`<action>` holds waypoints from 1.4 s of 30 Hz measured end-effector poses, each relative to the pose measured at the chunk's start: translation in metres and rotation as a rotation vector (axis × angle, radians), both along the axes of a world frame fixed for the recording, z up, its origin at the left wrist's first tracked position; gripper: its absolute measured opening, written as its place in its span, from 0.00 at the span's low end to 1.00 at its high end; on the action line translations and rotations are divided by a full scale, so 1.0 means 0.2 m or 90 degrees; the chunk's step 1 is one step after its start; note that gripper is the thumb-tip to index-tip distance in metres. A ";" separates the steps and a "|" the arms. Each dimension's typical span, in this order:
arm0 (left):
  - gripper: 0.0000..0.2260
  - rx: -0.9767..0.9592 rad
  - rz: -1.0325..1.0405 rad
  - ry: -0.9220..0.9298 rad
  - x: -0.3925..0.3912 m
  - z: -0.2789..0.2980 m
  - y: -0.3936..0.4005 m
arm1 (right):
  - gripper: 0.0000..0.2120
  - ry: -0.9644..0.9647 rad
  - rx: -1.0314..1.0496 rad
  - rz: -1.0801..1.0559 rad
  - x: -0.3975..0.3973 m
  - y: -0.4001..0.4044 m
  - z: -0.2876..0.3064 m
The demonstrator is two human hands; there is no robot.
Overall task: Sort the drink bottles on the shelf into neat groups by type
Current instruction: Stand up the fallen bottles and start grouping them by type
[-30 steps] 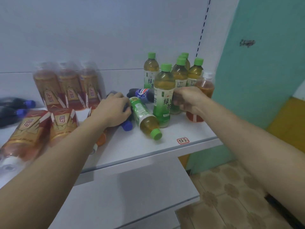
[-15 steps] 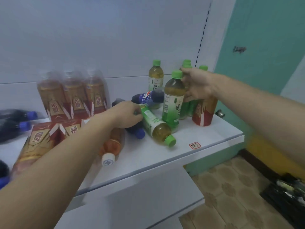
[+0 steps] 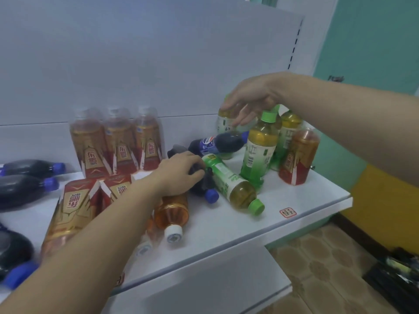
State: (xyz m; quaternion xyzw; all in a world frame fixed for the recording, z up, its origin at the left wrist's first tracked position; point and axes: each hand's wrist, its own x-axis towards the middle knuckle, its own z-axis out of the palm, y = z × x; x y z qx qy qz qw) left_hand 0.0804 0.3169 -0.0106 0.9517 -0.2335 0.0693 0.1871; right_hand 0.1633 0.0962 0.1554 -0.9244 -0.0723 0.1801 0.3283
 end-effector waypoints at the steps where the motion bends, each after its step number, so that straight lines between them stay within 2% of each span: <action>1: 0.14 0.009 0.001 -0.007 0.00 -0.01 0.00 | 0.20 -0.020 -0.038 0.017 0.00 0.04 -0.01; 5: 0.18 0.070 0.007 -0.027 0.00 -0.01 -0.01 | 0.15 -0.137 -0.168 0.080 -0.02 0.16 -0.03; 9: 0.19 0.085 0.005 -0.022 0.02 -0.01 -0.02 | 0.13 -0.310 -0.436 0.118 -0.07 0.22 -0.10; 11: 0.20 0.081 0.007 -0.013 0.03 -0.01 -0.03 | 0.13 -0.309 -0.524 0.130 -0.08 0.25 -0.15; 14: 0.19 0.087 0.000 0.009 0.06 0.02 -0.03 | 0.06 -0.266 -0.718 0.149 -0.07 0.31 -0.27; 16: 0.18 0.104 -0.023 0.019 0.08 0.05 -0.03 | 0.12 -0.219 -0.807 0.165 -0.06 0.33 -0.37; 19: 0.18 0.102 -0.059 0.019 0.09 0.05 0.00 | 0.16 -0.192 -0.857 0.134 -0.04 0.32 -0.51; 21: 0.18 0.067 -0.074 0.005 0.08 0.03 0.03 | 0.13 -0.154 -0.852 0.110 -0.02 0.31 -0.59; 22: 0.18 0.048 -0.078 -0.002 0.08 0.02 0.04 | 0.13 -0.137 -0.837 0.089 0.00 0.30 -0.62; 24: 0.18 0.026 -0.079 -0.011 0.08 0.00 0.05 | 0.20 -0.113 -0.778 0.050 0.01 0.27 -0.64; 26: 0.18 0.025 -0.073 -0.015 0.08 0.00 0.05 | 0.21 -0.108 -0.735 0.025 0.01 0.26 -0.62; 30: 0.18 0.024 -0.072 -0.010 0.08 -0.01 0.06 | 0.17 -0.131 -0.754 0.027 0.00 0.29 -0.43; 32: 0.19 0.022 -0.072 -0.006 0.08 -0.01 0.06 | 0.13 -0.179 -0.788 0.050 0.00 0.33 -0.31; 35: 0.18 0.003 -0.070 -0.004 0.08 -0.01 0.06 | 0.10 -0.347 -0.883 0.148 0.00 0.39 -0.21; 39: 0.13 -0.067 -0.008 -0.015 0.07 -0.02 0.09 | 0.13 -0.574 -1.014 0.316 0.07 0.45 -0.26; 42: 0.11 -0.073 0.055 -0.020 0.07 -0.01 0.12 | 0.12 -0.663 -1.032 0.368 0.09 0.47 -0.29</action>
